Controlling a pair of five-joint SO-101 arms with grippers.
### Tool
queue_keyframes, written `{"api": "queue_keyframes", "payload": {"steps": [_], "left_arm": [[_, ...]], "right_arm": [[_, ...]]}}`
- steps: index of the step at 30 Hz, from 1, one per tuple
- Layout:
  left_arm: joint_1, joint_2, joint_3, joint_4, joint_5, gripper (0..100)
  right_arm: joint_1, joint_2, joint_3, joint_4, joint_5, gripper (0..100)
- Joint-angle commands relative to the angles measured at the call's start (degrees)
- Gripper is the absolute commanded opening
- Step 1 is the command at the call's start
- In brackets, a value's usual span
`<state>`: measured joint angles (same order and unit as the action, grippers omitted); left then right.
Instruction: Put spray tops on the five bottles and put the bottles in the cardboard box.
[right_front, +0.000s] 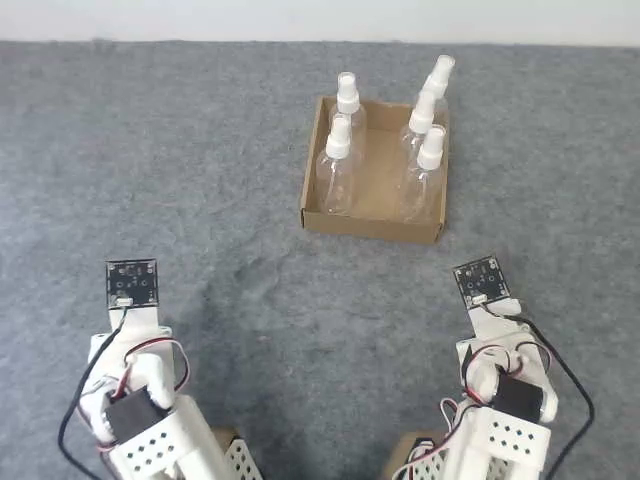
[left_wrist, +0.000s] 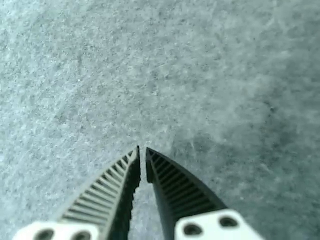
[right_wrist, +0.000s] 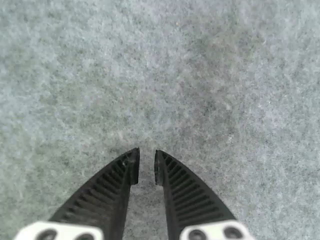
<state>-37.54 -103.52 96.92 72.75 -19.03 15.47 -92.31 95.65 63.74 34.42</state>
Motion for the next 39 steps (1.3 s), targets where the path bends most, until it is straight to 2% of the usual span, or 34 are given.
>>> {"api": "queue_keyframes", "payload": {"steps": [1, 10, 39], "left_arm": [[1.5, -1.3, -0.4, 0.4, -0.4, 1], [8.1, -1.3, -0.4, 0.4, -0.4, 1], [8.3, -1.3, -0.4, 0.4, -0.4, 1]], "right_arm": [[0.4, -1.3, 1.2, 0.3, 0.5, 2.0], [0.4, -1.3, 1.2, 0.3, 0.5, 2.0], [0.4, -1.3, 1.2, 0.3, 0.5, 2.0]]}}
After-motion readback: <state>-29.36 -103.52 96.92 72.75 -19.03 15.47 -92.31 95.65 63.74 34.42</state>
